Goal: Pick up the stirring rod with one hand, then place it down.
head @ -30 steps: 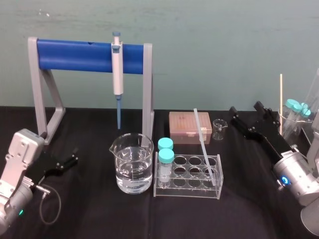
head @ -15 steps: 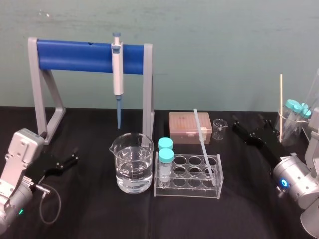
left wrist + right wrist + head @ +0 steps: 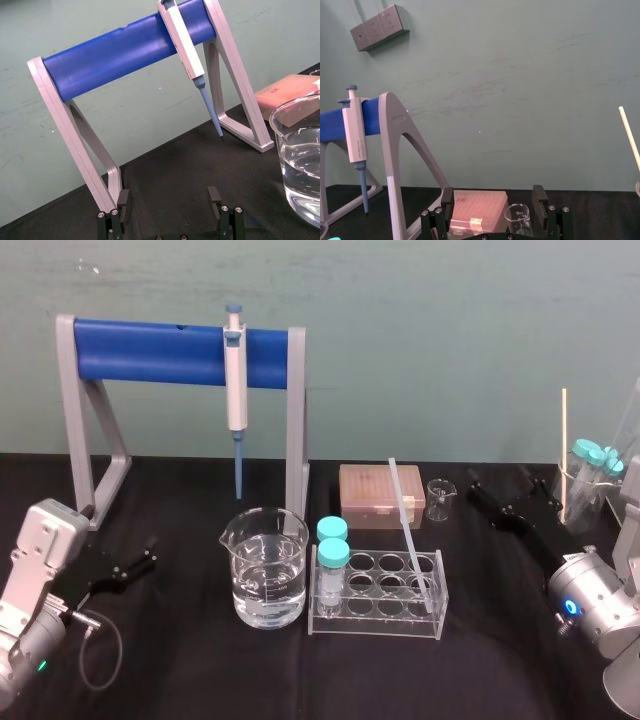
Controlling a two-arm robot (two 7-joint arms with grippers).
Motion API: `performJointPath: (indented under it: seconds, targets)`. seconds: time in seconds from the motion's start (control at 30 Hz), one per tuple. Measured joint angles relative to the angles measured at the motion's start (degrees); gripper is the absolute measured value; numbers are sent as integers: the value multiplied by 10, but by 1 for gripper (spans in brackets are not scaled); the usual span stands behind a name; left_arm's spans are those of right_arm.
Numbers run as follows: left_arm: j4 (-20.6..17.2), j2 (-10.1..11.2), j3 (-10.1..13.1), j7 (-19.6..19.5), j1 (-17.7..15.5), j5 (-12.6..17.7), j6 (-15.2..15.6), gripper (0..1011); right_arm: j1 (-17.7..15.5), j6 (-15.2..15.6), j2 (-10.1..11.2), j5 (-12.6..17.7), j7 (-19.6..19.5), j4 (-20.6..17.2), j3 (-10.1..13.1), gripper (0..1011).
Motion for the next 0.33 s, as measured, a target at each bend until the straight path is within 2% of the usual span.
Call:
performJointPath:
  seconds: [0.33]
  targets:
    - [0, 0, 0, 0, 0, 0, 0, 1000, 0, -2, 0, 0, 2, 0, -1, 1003]
